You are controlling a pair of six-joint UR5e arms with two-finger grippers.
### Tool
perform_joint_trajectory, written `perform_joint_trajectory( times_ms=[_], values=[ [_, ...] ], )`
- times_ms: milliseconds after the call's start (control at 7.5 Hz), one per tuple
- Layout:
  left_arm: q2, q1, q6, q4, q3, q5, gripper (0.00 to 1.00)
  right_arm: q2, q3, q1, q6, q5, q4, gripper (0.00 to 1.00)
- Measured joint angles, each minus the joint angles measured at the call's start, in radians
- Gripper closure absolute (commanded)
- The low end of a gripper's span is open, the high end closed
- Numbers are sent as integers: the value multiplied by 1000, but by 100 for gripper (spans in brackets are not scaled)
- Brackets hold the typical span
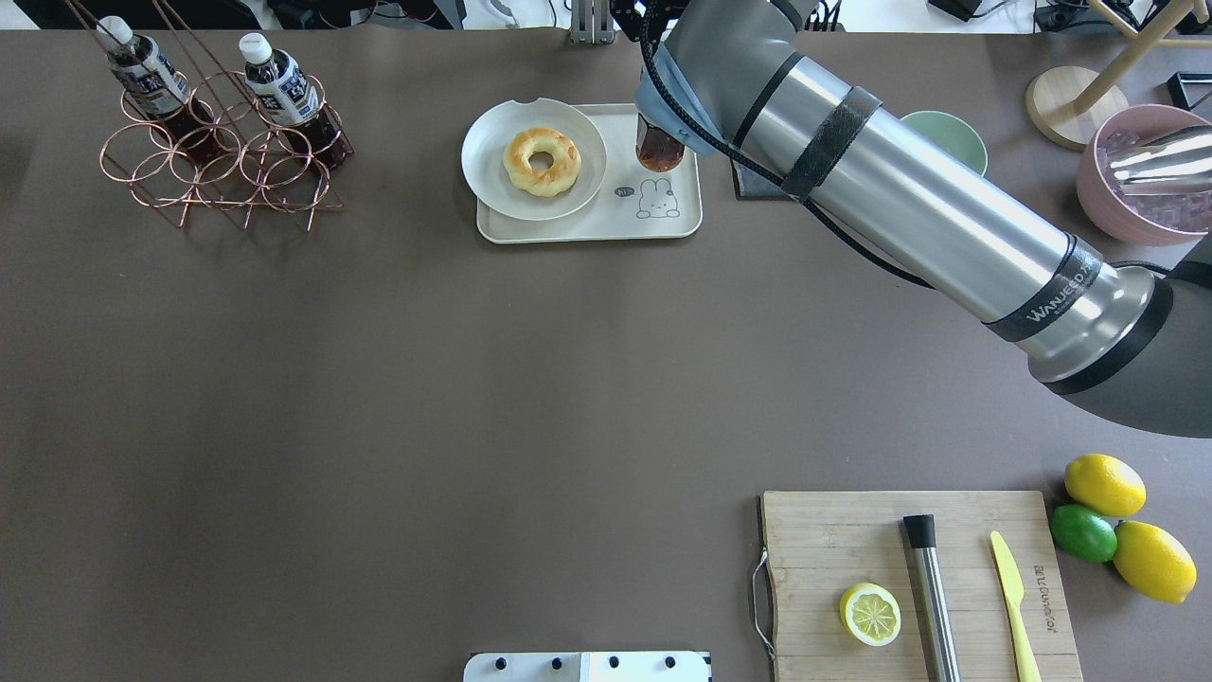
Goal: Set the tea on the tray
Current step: 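Carry the bottle with the right gripper onto the tray beside the plate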
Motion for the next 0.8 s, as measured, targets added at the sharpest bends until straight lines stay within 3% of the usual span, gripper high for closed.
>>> perform_joint_trajectory(
  times_ms=[533,667,800],
  values=[
    [-29,0,0,4,24,1,3,-15,-17,-20,-1,-16,22,100],
    [-31,0,0,3,26,1,3,-15,-16,-21,-2,-15,22,9],
    [-31,0,0,3,27,1,3,-16,-16,-20,-2,-12,22,0]
  ],
)
